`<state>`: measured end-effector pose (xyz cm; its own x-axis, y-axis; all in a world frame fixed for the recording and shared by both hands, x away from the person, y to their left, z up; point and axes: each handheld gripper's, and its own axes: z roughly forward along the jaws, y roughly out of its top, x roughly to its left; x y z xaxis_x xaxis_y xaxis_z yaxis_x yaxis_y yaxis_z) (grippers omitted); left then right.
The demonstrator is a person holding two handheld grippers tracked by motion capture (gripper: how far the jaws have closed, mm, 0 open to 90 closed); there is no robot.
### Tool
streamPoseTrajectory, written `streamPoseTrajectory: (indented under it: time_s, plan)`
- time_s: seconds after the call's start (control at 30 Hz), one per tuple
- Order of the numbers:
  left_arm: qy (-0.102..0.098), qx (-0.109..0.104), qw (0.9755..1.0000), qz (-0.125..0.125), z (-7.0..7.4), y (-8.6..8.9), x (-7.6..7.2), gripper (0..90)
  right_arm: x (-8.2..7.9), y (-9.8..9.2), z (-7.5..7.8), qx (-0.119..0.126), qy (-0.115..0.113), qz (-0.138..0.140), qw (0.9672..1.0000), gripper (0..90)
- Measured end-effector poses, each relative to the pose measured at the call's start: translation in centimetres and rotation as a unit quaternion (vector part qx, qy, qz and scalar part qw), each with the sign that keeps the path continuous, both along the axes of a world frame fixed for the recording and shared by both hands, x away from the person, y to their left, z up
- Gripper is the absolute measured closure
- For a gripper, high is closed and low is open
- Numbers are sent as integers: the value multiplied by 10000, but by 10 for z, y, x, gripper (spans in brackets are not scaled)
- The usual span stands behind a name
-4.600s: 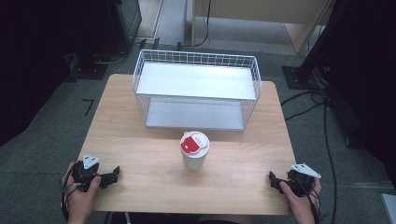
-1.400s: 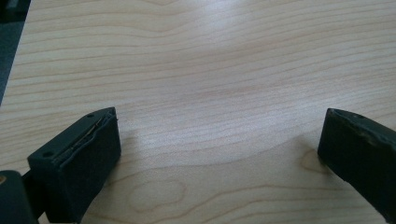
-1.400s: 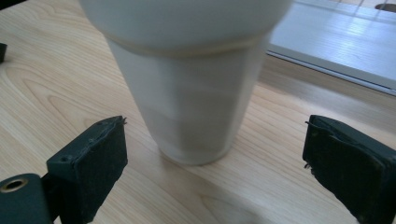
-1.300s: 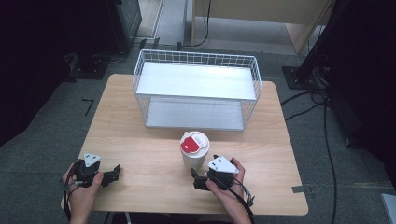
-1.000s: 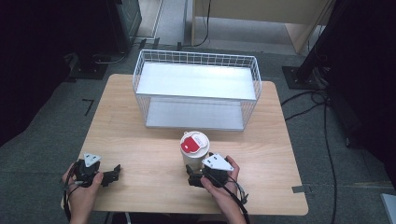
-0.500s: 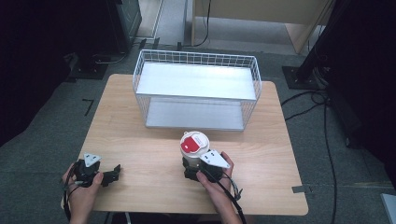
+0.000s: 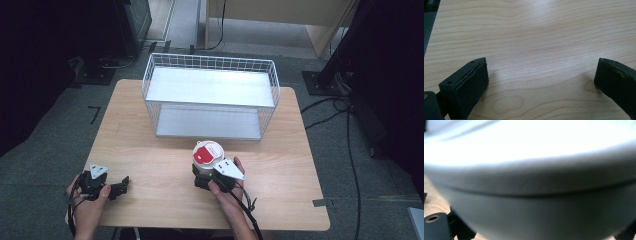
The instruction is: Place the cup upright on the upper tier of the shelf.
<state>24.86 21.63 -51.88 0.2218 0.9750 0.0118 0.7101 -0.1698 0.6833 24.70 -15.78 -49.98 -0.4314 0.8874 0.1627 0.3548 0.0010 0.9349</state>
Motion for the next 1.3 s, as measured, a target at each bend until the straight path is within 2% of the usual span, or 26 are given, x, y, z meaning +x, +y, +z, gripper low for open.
streamPoseTrajectory:
  time_s: [0.07,0.33,0.53,0.67,1.0,1.27,1.3]
  plan:
    - [0,1,10000,0,0,0,0,0,1,0,0,47,-21,-4,10000,73]
    - [-2,5,10000,-3,0,0,0,0,-3,3,-3,-30,-321,-166,9993,89]
    - [-1,5,10000,-3,0,0,0,0,-4,2,0,28,-409,-250,9988,91]
    - [-1,6,10000,-3,0,0,0,0,-5,0,6,183,-412,-262,9986,91]
    - [-1,6,10000,-3,0,0,0,0,-5,1,21,85,-582,-254,9979,92]
    - [-9,-2,10000,4,0,0,0,0,-1,1,39,91,-732,-283,9969,92]
    - [-7,-3,10000,4,0,0,0,0,0,0,45,90,-802,-285,9963,92]
